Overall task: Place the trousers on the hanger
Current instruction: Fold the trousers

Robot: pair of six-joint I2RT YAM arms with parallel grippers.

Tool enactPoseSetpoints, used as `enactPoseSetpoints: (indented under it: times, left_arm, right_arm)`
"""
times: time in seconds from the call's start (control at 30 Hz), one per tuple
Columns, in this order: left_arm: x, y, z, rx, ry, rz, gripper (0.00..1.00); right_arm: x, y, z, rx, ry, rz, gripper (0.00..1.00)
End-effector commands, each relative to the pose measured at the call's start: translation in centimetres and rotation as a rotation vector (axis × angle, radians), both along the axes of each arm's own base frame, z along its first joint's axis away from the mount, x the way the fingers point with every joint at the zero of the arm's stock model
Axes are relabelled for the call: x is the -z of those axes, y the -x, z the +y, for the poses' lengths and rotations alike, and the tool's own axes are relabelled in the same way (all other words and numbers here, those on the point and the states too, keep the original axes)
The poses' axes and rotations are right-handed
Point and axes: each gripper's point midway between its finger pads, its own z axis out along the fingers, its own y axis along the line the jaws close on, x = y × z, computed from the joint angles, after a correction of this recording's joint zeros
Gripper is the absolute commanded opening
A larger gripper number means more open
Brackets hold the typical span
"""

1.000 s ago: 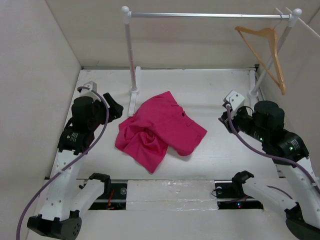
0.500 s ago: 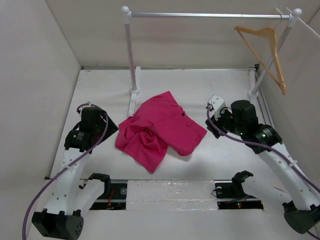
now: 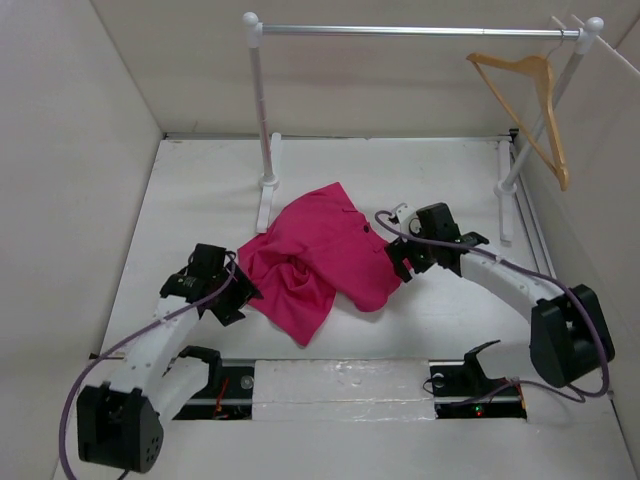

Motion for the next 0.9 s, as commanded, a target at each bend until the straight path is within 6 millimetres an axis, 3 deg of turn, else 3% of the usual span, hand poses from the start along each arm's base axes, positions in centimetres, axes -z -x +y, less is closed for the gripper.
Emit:
enactPoseSetpoints:
  times: [0.0, 0.03, 0.2, 0.27, 0.33, 0.37, 0.43, 0.47, 0.5, 0.53, 0.57, 0.63, 0.7, 0.73, 0.8, 0.83, 0.87]
  left_arm:
    - [1.5, -2.3, -0.4, -0.02, 0.007, -0.014, 0.59]
    - [1.8, -2.5, -0.4, -0.022, 0.001, -0.003, 0.59]
    - [4.1, -3.0, -0.9, 0.007, 0.004, 0.059, 0.62]
    - [5.6, -2.6, -1.2, 0.021, -0.015, 0.104, 0.62]
    - [6.8, -2.8, -1.0, 0.019, -0.029, 0.115, 0.58]
    - [7.5, -2.7, -0.9, 0.017, -0.039, 0.136, 0.41]
    - [7.1, -3.7, -1.2, 0.021, -0.039, 0.098, 0.22]
    - [6.4, -4.5, -1.3, 0.021, -0.037, 0.063, 0.0]
    - [5.0, -5.6, -1.4, 0.014, -0.037, 0.031, 0.0]
    - [4.0, -6.2, -1.3, 0.009, -0.043, 0.007, 0.0]
    - [2.1, -7.3, -1.3, 0.014, -0.044, -0.056, 0.0]
    - [-2.7, -9.4, -0.8, -0.005, -0.074, -0.162, 0.0]
    - [-8.7, -11.0, 0.1, -0.02, -0.105, -0.297, 0.0]
    - [-10.2, -11.5, 1.3, -0.054, -0.154, -0.329, 0.0]
    - [-14.3, -12.0, 2.6, -0.058, -0.182, -0.408, 0.0]
    - [-15.2, -12.2, 4.2, -0.095, -0.216, -0.42, 0.0]
    - [-16.5, -12.1, 5.5, -0.114, -0.262, -0.425, 0.0]
  right_arm:
    - [-0.7, -3.7, 1.5, 0.07, -0.115, -0.099, 0.85]
    - [0.6, -3.8, 1.7, 0.074, -0.116, -0.071, 0.84]
    - [2.5, -4.8, 3.2, 0.078, -0.177, -0.052, 0.8]
    - [3.1, -5.0, 3.4, 0.094, -0.19, -0.042, 0.74]
    - [3.6, -5.1, 3.2, 0.104, -0.192, -0.029, 0.59]
    - [3.6, -5.2, 3.2, 0.105, -0.192, -0.034, 0.51]
    - [3.4, -5.1, 3.0, 0.114, -0.196, -0.048, 0.27]
    - [3.1, -5.2, 2.7, 0.127, -0.19, -0.063, 0.16]
    - [2.2, -5.1, 2.6, 0.13, -0.195, -0.083, 0.02]
    - [1.4, -5.4, 2.1, 0.144, -0.197, -0.102, 0.0]
    - [0.9, -5.1, 1.7, 0.154, -0.181, -0.11, 0.0]
    - [-3.0, -5.4, 1.1, 0.159, -0.185, -0.202, 0.0]
    - [-5.0, -4.1, -0.5, 0.189, -0.138, -0.217, 0.0]
    - [-8.8, -3.8, -1.0, 0.199, -0.168, -0.306, 0.0]
    - [-10.9, -2.0, -2.9, 0.242, -0.137, -0.332, 0.0]
    - [-13.4, -1.2, -4.4, 0.287, -0.14, -0.399, 0.0]
    - [-14.5, 0.9, -7.6, 0.381, -0.08, -0.389, 0.0]
